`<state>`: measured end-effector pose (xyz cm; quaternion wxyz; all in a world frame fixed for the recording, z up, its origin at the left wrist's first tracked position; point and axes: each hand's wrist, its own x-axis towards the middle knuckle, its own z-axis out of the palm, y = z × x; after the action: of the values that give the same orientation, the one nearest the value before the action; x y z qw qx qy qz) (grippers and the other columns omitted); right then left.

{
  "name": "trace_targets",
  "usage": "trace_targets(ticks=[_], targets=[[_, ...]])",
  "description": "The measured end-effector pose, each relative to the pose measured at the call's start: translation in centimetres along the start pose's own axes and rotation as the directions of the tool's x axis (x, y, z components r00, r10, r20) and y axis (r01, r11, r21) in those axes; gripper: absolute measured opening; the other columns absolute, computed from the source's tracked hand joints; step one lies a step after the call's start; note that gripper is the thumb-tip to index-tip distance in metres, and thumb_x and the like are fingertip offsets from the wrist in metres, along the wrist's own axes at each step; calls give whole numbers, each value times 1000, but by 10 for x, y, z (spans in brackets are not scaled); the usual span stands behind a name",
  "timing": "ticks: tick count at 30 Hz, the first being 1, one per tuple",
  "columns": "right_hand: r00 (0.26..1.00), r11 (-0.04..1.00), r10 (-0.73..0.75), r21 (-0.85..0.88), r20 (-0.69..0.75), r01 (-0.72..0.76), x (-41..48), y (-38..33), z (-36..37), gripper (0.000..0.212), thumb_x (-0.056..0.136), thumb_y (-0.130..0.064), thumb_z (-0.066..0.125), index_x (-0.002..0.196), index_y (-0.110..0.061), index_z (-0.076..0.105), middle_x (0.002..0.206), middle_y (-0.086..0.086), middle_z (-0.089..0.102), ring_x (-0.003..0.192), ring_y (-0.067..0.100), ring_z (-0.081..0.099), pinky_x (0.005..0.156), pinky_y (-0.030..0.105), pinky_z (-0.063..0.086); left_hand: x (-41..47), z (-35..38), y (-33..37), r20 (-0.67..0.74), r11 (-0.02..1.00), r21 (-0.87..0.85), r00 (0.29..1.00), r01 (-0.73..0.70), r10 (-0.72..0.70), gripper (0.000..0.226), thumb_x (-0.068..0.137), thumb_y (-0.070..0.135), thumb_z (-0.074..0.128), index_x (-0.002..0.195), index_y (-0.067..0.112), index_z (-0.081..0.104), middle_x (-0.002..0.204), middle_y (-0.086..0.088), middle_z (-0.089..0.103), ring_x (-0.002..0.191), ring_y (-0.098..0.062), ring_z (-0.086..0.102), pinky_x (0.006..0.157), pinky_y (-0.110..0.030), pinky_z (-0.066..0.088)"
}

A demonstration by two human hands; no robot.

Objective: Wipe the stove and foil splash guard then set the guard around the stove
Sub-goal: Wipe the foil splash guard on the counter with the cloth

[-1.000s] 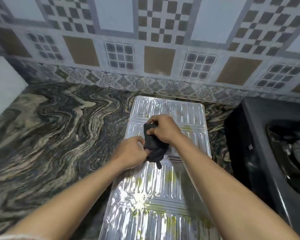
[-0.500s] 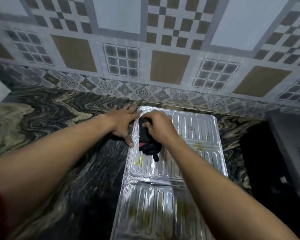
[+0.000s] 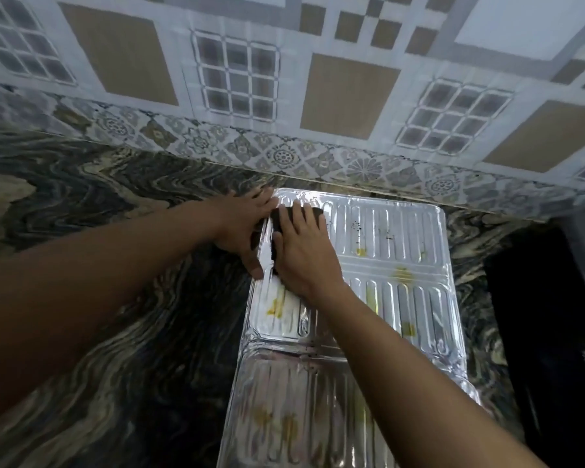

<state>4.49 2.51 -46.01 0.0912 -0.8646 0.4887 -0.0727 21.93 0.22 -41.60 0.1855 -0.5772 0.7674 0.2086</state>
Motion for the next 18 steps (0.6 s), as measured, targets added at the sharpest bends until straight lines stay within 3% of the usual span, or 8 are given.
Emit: trace_targets(ticks=[8, 13, 18], targets=[[985, 985, 172, -31, 14, -171, 8, 60, -13, 59, 104, -33, 25, 155, -4, 17, 161, 19, 19, 149, 34, 12, 121, 51, 10, 1, -4, 7, 41, 995, 97, 999, 20, -24, 161, 40, 83, 74, 154, 16, -17, 160, -1, -29, 149, -20, -23, 121, -54, 1], [946, 946, 323, 2, 44, -323, -7, 102, -26, 58, 107, -33, 18, 157, -6, 8, 164, 18, 6, 152, 32, 1, 123, 48, 1, 2, -10, 16, 100, 995, 93, 994, 33, -42, 162, 45, 73, 83, 151, 13, -24, 159, -3, -31, 150, -25, -20, 123, -48, 13], [892, 892, 452, -2, 14, -452, -31, 142, -40, 58, 106, -32, 21, 156, -5, 12, 163, 21, 13, 151, 34, 7, 122, 49, 6, 0, -10, 17, 76, 995, 98, 997, 12, -20, 159, 47, 72, 83, 152, 13, -22, 161, -4, -28, 151, -24, -18, 123, -46, 12]])
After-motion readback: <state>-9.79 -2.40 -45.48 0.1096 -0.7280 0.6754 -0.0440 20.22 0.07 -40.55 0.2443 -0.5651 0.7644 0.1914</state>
